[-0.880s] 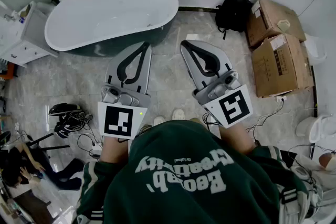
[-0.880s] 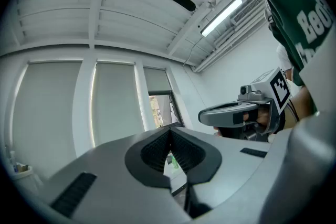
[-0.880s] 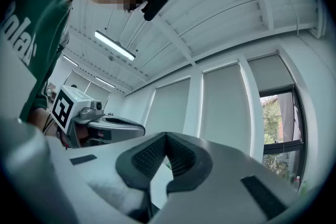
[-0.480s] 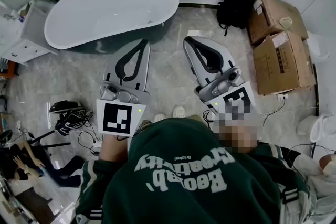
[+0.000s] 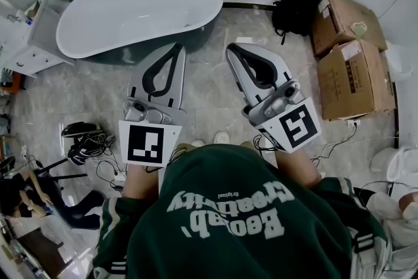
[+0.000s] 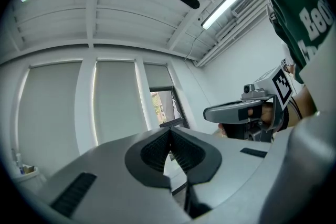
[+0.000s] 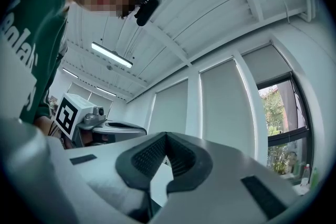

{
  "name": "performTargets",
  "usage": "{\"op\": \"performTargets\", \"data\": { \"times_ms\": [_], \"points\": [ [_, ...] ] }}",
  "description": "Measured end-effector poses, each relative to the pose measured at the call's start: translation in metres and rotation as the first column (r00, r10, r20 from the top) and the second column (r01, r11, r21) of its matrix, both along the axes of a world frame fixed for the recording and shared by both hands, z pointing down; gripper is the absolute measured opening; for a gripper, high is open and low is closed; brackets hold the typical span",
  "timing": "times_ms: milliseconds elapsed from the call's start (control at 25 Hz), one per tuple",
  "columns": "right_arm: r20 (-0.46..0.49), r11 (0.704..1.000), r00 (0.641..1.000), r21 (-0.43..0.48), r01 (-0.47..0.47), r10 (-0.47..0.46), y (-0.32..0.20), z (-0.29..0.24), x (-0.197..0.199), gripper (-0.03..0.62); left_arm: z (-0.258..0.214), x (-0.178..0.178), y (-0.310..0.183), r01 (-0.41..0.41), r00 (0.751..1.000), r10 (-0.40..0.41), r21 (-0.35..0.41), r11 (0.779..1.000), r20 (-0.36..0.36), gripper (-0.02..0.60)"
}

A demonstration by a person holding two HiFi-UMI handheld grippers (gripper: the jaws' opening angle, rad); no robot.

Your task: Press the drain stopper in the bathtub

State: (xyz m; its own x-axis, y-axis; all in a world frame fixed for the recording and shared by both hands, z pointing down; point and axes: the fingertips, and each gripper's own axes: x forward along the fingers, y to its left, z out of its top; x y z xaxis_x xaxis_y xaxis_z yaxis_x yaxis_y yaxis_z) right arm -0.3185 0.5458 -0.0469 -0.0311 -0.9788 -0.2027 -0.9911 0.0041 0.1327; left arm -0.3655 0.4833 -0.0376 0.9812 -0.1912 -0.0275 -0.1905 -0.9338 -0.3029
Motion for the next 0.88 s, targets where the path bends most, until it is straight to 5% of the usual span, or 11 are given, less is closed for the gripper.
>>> {"op": "performTargets", "data": {
  "times_ms": [880],
  "points": [
    [0.027, 1.0, 1.0, 0.005, 0.007, -0.007, 0.017, 0.011, 0.031, 0.014, -0.001, 0.03, 0.01, -0.031, 0.999, 0.029, -0.041, 0.999, -0.029, 0.008]
  ]
}}
